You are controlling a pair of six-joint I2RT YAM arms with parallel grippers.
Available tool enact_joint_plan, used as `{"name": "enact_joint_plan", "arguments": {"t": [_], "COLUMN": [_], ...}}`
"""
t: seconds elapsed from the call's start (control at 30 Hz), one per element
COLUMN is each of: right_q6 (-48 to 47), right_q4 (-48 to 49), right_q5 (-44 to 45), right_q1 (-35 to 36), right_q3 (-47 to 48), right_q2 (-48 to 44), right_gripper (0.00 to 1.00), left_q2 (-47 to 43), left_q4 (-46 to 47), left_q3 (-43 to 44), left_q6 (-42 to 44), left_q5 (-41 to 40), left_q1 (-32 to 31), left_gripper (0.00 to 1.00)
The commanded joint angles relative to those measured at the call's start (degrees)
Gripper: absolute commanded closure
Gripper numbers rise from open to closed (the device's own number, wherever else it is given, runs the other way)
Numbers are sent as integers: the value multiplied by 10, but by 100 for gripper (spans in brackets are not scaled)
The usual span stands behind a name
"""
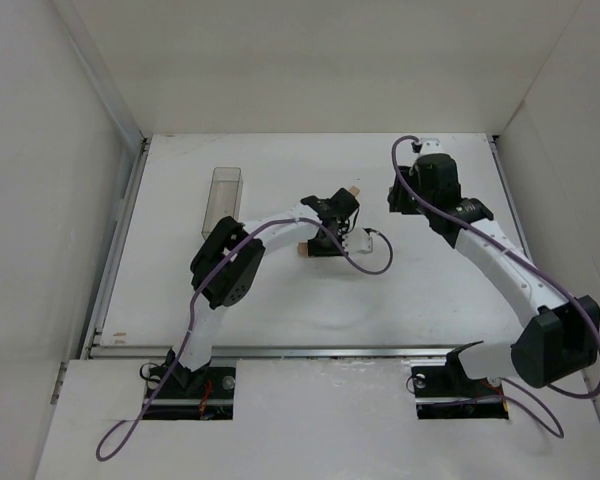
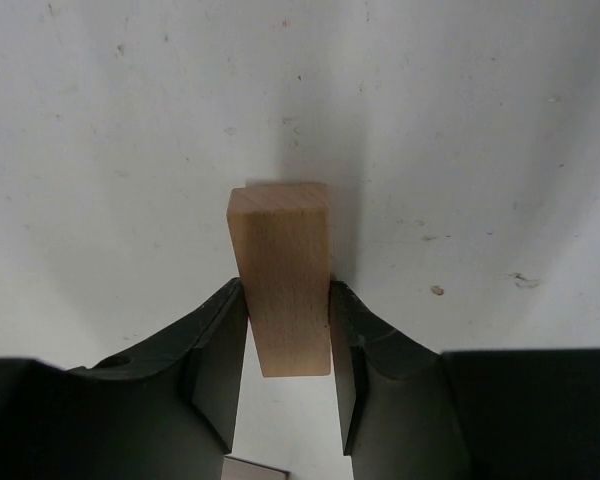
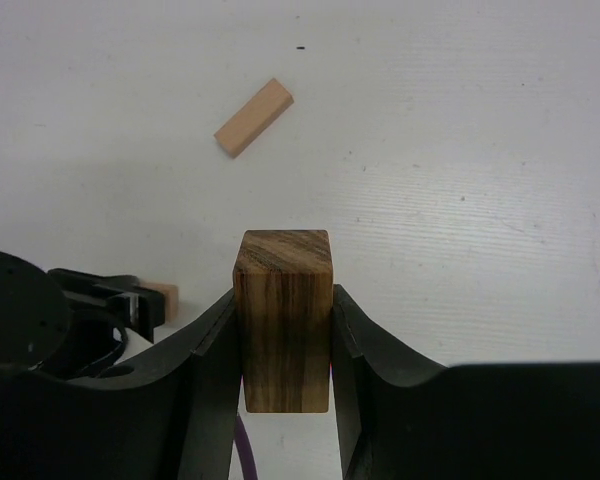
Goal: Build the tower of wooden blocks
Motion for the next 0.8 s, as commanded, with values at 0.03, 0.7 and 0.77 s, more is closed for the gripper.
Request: {"name": "enact_joint_plan", "arguments": {"t": [0.03,0.7,0.77], "right_q6": [11,-61,-92], "right_q4": [42,181,272], "right_q5": [-27,-114,-149], "right_q1": [-3,-16,-16], "right_q3": [-9,-12,-47], "right_q2": [-40,-52,-64], "right_gripper": [100,100,100], "left_q2": [-6,-152,-182], "left_q4": [16,61,61], "left_q3": [-16,-18,-24], "left_q6": [85,7,7], "left_q5": [-8,91,118], "left_q1": [-8,35,42], "left_gripper": [100,29,31]}}
